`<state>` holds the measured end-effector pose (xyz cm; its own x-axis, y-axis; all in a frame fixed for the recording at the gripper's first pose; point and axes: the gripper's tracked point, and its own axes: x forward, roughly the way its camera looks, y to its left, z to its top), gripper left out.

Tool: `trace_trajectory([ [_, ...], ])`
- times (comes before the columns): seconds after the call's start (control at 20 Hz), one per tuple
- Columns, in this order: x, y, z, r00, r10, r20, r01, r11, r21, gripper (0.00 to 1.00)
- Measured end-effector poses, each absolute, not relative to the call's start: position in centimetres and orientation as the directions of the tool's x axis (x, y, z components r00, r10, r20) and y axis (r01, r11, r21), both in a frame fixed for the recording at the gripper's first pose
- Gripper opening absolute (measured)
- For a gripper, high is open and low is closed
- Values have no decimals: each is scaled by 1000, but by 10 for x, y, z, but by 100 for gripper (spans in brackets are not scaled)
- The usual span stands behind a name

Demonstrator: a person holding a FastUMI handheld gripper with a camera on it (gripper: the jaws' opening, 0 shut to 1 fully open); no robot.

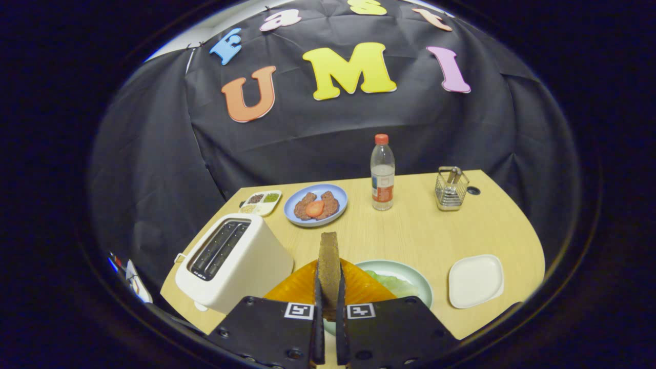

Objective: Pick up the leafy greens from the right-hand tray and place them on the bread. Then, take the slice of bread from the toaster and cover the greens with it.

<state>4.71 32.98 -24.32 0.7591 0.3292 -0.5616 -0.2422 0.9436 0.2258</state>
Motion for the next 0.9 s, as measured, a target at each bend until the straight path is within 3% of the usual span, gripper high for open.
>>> trace_trajectory([
  [0.45,49,322,-287,713,333,-617,-188,939,289,9],
  [0.6,54,307,-295,715,298,-632,-154,949,274,17],
  [0.7,57,293,-294,730,273,-626,-147,958,247,31],
  [0.75,57,286,-293,738,260,-623,-141,962,234,45],
  [0.9,61,271,-290,753,238,-613,-136,968,209,69],
])
